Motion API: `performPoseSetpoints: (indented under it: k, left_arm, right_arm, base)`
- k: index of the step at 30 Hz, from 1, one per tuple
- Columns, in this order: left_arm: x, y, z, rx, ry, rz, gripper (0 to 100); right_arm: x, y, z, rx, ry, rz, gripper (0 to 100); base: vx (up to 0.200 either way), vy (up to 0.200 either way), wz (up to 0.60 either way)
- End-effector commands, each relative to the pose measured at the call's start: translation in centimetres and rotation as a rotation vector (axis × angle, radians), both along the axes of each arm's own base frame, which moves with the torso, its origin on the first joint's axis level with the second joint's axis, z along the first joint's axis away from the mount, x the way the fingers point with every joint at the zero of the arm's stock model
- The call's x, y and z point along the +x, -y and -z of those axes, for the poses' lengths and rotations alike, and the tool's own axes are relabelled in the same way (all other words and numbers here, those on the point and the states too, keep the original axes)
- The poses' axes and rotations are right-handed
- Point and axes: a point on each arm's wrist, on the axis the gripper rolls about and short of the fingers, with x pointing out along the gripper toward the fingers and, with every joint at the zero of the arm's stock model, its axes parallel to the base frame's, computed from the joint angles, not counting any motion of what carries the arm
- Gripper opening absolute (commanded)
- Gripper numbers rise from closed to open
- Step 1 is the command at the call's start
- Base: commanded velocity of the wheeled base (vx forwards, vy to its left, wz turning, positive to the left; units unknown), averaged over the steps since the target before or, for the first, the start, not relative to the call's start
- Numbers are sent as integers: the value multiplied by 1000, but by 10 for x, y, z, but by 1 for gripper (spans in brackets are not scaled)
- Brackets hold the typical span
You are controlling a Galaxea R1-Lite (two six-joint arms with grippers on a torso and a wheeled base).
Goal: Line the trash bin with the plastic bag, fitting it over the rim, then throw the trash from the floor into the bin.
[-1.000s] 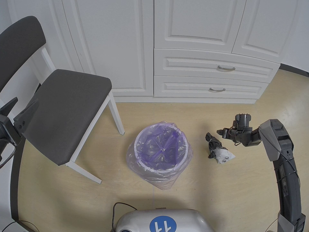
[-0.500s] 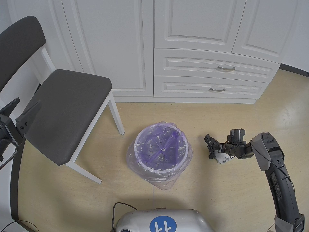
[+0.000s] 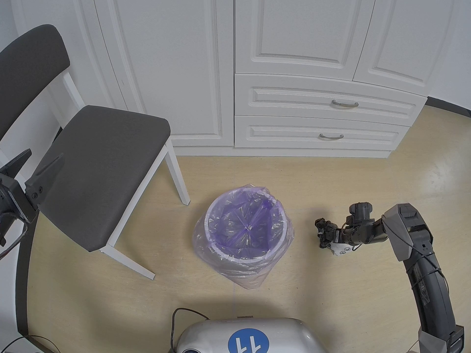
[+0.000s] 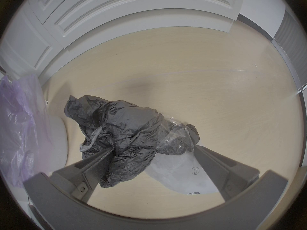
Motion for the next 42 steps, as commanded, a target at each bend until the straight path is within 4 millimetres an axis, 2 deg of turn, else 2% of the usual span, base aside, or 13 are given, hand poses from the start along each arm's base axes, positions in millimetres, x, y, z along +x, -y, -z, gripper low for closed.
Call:
performPoseSetpoints:
  k: [1, 4, 5, 17, 21, 23, 24, 25, 29, 31, 35, 40, 42]
  left_arm:
    - [0, 0, 0, 0, -1, -1, 100]
    - [0, 0, 0, 0, 2, -1, 100]
    - [0, 0, 0, 0, 2, 0, 100]
    - [3, 3, 4, 2, -21, 19, 100]
    - [1, 3, 4, 2, -18, 20, 100]
    - [1, 3, 4, 2, -16, 22, 100]
    - [1, 3, 4, 2, -16, 22, 100]
    - [1, 4, 4, 0, -16, 31, 100]
    - [1, 4, 3, 0, -15, 34, 100]
    - [0, 4, 3, 1, -10, 34, 100]
    - [-3, 4, 1, -1, 5, 36, 100]
    - [-5, 4, -1, -2, 18, 36, 100]
    - [-7, 3, -3, -3, 27, 36, 100]
  right_arm:
    - [-1, -1, -1, -1, -9, -1, 100]
    - [-2, -1, -1, 0, -28, -1, 100]
    - [-2, -1, -1, -1, -29, -3, 0]
    - [5, 3, -11, -65, 52, 65, 0]
    - [7, 6, -50, -59, 205, 69, 0]
    - [0, 7, -91, -44, 238, 64, 0]
    - [0, 7, -91, -44, 238, 64, 0]
    - [-10, 5, -134, -24, 278, 45, 0]
    - [-39, -7, -207, -10, 344, 21, 0]
    - [-58, -21, -243, 4, 394, -3, 0]
    - [-94, -56, -287, 64, 511, -57, 0]
    - [-123, -107, -291, 113, 600, -168, 0]
    - [-138, -139, -285, 143, 656, -233, 0]
  base:
    - [0, 0, 0]
    - [0, 0, 0]
    - [0, 0, 0]
    - [0, 0, 0]
    - [0, 0, 0]
    - [0, 0, 0]
    - [0, 0, 0]
    - [0, 0, 0]
    - [0, 0, 0]
    - [0, 0, 0]
    - [0, 0, 0]
    - [0, 0, 0]
    - [0, 0, 0]
